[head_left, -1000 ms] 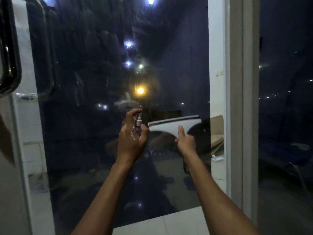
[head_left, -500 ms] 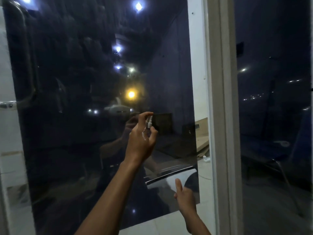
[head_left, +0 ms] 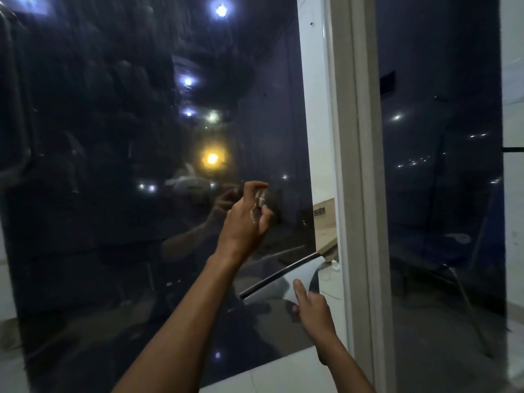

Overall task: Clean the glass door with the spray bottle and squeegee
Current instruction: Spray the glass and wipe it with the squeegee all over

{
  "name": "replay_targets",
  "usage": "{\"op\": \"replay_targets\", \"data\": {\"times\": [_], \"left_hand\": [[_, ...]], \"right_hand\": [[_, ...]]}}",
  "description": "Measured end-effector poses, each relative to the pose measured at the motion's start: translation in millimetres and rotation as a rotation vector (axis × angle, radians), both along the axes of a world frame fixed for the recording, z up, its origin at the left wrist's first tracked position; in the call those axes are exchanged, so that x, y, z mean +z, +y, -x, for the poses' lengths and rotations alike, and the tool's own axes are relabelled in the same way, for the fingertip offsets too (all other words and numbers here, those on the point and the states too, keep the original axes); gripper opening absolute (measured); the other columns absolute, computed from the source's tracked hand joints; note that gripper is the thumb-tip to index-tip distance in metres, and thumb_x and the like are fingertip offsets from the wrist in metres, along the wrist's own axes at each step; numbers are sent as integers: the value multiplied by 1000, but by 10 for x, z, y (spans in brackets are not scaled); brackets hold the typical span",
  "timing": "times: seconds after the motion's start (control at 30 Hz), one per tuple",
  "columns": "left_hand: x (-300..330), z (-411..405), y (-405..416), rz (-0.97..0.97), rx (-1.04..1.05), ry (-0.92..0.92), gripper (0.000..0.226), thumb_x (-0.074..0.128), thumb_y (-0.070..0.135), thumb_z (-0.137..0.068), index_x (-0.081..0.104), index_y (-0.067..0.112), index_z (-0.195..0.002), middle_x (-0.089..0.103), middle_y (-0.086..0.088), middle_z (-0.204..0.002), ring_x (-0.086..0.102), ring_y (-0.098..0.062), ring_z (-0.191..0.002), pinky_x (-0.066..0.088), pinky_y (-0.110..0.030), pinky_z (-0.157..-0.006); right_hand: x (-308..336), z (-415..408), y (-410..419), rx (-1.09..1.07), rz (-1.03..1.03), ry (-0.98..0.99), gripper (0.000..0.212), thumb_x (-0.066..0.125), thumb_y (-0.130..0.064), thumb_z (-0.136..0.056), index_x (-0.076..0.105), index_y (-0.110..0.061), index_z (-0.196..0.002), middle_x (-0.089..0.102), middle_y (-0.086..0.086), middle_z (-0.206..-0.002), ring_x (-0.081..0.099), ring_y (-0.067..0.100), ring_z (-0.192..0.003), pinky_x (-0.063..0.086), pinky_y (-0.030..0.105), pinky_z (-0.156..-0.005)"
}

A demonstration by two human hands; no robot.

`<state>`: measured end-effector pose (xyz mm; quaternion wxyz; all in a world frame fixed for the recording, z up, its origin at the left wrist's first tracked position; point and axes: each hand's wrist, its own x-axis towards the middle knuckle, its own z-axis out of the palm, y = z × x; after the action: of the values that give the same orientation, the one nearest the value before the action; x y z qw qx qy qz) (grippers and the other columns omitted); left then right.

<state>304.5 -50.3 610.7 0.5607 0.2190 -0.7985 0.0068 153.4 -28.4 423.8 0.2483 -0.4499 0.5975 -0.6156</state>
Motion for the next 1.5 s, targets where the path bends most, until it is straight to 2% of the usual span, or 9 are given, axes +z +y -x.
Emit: {"op": "replay_targets", "data": {"times": [0.27,0.43,0.6,0.83,0.93,1.13,1.27,1.37,1.5], "left_hand": [[-54,21,-8,-53,-105,-34,37,50,14,-100,37,34,-128,62,3,-81,62,-9,-67,56,-30,-59],[-84,41,11,-26,-107,0,34,49,15,-100,37,27,-129,61,0,-80,63,-9,-68,52,-24,-57],[-129,-1,2,-28,-173,23,44,51,17,-98,37,33,-136,64,4,-84,65,-8,-68,53,-21,-56],[-301,-157,-103,-16,-140,105,46,51,18,-96,41,32,-138,61,13,-82,65,1,-71,47,-11,-57],[-354,-190,-136,-10,-112,124,45,51,22,-94,43,35,-137,58,13,-76,61,-3,-63,46,-14,-53],[-429,-126,-95,9,-67,147,43,50,20,-91,46,32,-132,55,4,-69,55,-10,-56,44,-23,-52],[-456,-85,-70,-5,-67,163,43,50,19,-91,46,31,-132,55,4,-67,54,-12,-55,44,-27,-51],[-413,-107,-89,-1,-77,157,43,50,20,-92,45,31,-133,57,14,-72,54,-6,-55,42,-17,-50],[-375,-95,-95,14,-87,184,41,51,16,-93,46,28,-132,62,24,-80,60,1,-60,43,-10,-56]], "right_hand": [[527,85,-136,37,171,142,59,39,-73,-87,67,-21,-83,67,-6,-73,65,1,-65,41,9,-51],[906,61,-320,36,248,378,68,32,-83,-86,62,-24,-73,65,-6,-64,61,2,-57,42,24,-53],[1341,53,-474,8,175,815,46,43,-61,-93,58,-26,-68,61,-8,-63,60,9,-60,42,29,-59],[1547,458,-554,1,10,1148,74,15,-82,-90,61,-27,-73,70,3,-88,65,22,-79,54,46,-82],[1351,853,-521,-2,-113,1094,63,18,-77,-94,56,-31,-74,69,8,-102,63,26,-89,51,46,-88],[874,1280,-308,-71,-249,955,72,19,-78,-93,58,-23,-68,66,2,-75,62,23,-71,50,38,-76],[944,1064,-228,-36,-69,763,73,23,-74,-95,61,-18,-68,66,3,-74,62,24,-72,49,37,-68],[1345,777,-266,14,116,472,69,31,-65,-100,71,-10,-86,71,10,-88,67,29,-86,54,46,-86],[2027,303,-442,69,210,214,56,32,-59,-103,59,-19,-76,65,1,-85,65,28,-95,51,44,-93]]}}
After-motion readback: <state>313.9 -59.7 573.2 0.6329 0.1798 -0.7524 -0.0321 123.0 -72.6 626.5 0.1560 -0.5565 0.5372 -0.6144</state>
